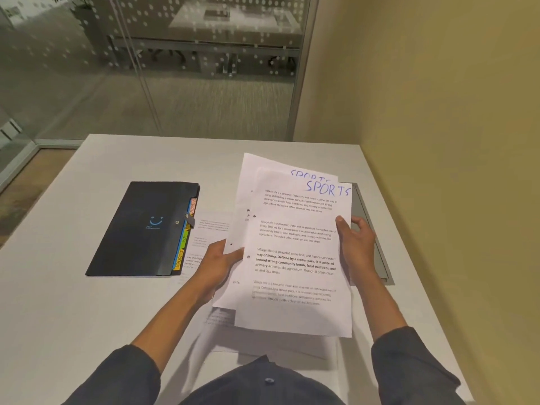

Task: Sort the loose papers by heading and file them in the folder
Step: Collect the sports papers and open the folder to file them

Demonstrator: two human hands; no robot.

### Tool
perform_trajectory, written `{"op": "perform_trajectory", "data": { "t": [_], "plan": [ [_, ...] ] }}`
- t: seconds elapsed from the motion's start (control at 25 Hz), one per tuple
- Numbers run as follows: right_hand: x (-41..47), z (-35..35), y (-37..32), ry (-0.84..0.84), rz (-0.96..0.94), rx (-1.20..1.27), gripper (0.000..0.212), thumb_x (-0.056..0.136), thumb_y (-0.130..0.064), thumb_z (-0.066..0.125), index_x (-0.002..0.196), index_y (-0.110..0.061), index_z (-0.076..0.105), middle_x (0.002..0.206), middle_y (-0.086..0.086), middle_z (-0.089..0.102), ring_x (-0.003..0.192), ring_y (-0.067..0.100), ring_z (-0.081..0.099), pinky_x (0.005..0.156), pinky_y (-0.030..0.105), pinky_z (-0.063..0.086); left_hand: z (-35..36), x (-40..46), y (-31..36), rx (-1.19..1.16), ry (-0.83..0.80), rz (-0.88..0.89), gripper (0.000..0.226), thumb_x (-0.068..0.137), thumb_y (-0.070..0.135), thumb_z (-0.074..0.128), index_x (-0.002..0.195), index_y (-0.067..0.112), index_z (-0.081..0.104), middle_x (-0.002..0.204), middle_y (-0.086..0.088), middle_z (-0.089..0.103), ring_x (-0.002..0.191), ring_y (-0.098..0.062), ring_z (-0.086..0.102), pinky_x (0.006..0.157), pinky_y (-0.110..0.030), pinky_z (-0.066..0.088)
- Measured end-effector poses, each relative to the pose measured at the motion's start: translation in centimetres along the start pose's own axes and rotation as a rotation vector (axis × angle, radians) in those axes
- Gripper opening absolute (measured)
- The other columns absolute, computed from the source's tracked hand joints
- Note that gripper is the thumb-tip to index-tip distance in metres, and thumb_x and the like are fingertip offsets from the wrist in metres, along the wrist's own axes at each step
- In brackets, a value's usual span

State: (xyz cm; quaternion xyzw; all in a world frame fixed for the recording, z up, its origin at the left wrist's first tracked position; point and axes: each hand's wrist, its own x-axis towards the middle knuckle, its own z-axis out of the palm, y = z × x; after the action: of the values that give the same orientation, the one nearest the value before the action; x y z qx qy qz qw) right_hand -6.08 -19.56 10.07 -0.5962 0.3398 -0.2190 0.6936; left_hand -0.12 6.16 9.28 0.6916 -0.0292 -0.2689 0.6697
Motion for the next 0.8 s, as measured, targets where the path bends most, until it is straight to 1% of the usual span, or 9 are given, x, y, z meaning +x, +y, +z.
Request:
{"op": "perform_trajectory", "data": {
  "t": [0.08, 0.16, 0.24, 0.32, 0.36, 0.44, 0.56, 0.68, 0.8],
  "plan": [
    [-0.1, 0.4, 0.0, -0.012, -0.008, 0.03, 0.008, 0.095, -0.012, 0.063, 0.102, -0.014, 0.061, 0.09, 0.007, 0.076, 0.077, 0.016, 0.073, 0.067, 0.026, 0.057, 0.8, -0.5, 0.0, 0.016, -0.004, 0.025, 0.019, 0.094, 0.018, 0.059, 0.103, 0.033, 0.066, 0.1, 0.014, 0.074, 0.095, -0.008, 0.07, 0.077, -0.027, 0.053],
    [-0.3, 0.6, 0.1, -0.002, -0.058, 0.016, 0.012, 0.095, -0.01, 0.062, 0.106, -0.007, 0.066, 0.095, 0.008, 0.076, 0.081, 0.015, 0.074, 0.068, 0.024, 0.057, 1.4, -0.8, -0.3, 0.013, 0.001, 0.039, 0.02, 0.096, 0.019, 0.056, 0.102, 0.035, 0.066, 0.099, 0.016, 0.074, 0.094, -0.006, 0.07, 0.078, -0.027, 0.053],
    [-0.6, 0.9, 0.1, 0.021, -0.114, -0.024, 0.013, 0.095, -0.01, 0.062, 0.102, -0.002, 0.069, 0.095, 0.007, 0.076, 0.077, 0.01, 0.072, 0.064, 0.019, 0.054, 1.8, -1.0, -0.2, 0.048, 0.014, 0.033, 0.018, 0.098, 0.033, 0.05, 0.107, 0.037, 0.065, 0.101, 0.019, 0.072, 0.095, -0.004, 0.069, 0.082, -0.029, 0.053],
    [-0.9, 1.4, -0.2, 0.043, -0.137, -0.031, 0.012, 0.094, -0.01, 0.064, 0.098, -0.001, 0.07, 0.092, 0.007, 0.076, 0.069, 0.006, 0.07, 0.059, 0.016, 0.052, 1.8, -0.6, 0.0, 0.028, 0.017, -0.02, 0.031, 0.098, 0.051, 0.04, 0.112, 0.038, 0.064, 0.105, 0.015, 0.072, 0.1, -0.011, 0.068, 0.091, -0.038, 0.052],
    [-1.0, 1.7, -0.3, 0.049, -0.141, -0.014, 0.012, 0.093, -0.011, 0.065, 0.096, 0.0, 0.069, 0.09, 0.007, 0.076, 0.066, 0.005, 0.069, 0.057, 0.016, 0.051, 1.7, -0.4, 0.4, -0.011, 0.018, -0.03, 0.033, 0.097, 0.054, 0.035, 0.109, 0.041, 0.063, 0.104, 0.016, 0.072, 0.099, -0.012, 0.068, 0.092, -0.038, 0.051],
    [-1.3, 2.3, -0.4, 0.064, -0.145, 0.011, 0.015, 0.092, -0.012, 0.068, 0.096, 0.002, 0.067, 0.087, 0.009, 0.075, 0.063, 0.004, 0.068, 0.055, 0.016, 0.051, 1.3, 0.1, 1.2, -0.06, -0.002, -0.012, 0.026, 0.098, 0.049, 0.038, 0.104, 0.042, 0.062, 0.098, 0.021, 0.071, 0.093, -0.007, 0.068, 0.089, -0.032, 0.051],
    [-1.8, 3.0, -0.5, 0.045, -0.139, 0.064, 0.017, 0.089, -0.013, 0.071, 0.096, 0.0, 0.065, 0.086, 0.011, 0.074, 0.064, 0.007, 0.069, 0.056, 0.018, 0.052, 0.9, 0.7, 1.9, 0.0, -0.041, 0.01, 0.028, 0.095, 0.028, 0.057, 0.121, 0.02, 0.064, 0.107, 0.005, 0.073, 0.097, -0.015, 0.071, 0.089, -0.036, 0.054],
    [-1.8, 2.9, -0.6, -0.126, -0.033, 0.115, 0.019, 0.088, -0.014, 0.072, 0.104, -0.004, 0.068, 0.095, 0.008, 0.076, 0.079, 0.015, 0.074, 0.065, 0.025, 0.057, 0.5, 1.3, 1.3, 0.017, -0.021, -0.016, 0.034, 0.094, 0.022, 0.059, 0.127, 0.013, 0.061, 0.11, -0.002, 0.072, 0.1, -0.019, 0.07, 0.092, -0.039, 0.053],
    [-1.6, 2.2, 0.0, -0.287, 0.021, -0.028, 0.024, 0.088, -0.009, 0.071, 0.111, -0.006, 0.07, 0.101, 0.005, 0.076, 0.086, 0.017, 0.074, 0.074, 0.028, 0.06, 0.2, 1.8, 0.9, 0.035, -0.017, -0.037, 0.029, 0.095, 0.02, 0.058, 0.123, 0.012, 0.063, 0.108, -0.005, 0.073, 0.097, -0.022, 0.071, 0.09, -0.041, 0.055]
  ]
}}
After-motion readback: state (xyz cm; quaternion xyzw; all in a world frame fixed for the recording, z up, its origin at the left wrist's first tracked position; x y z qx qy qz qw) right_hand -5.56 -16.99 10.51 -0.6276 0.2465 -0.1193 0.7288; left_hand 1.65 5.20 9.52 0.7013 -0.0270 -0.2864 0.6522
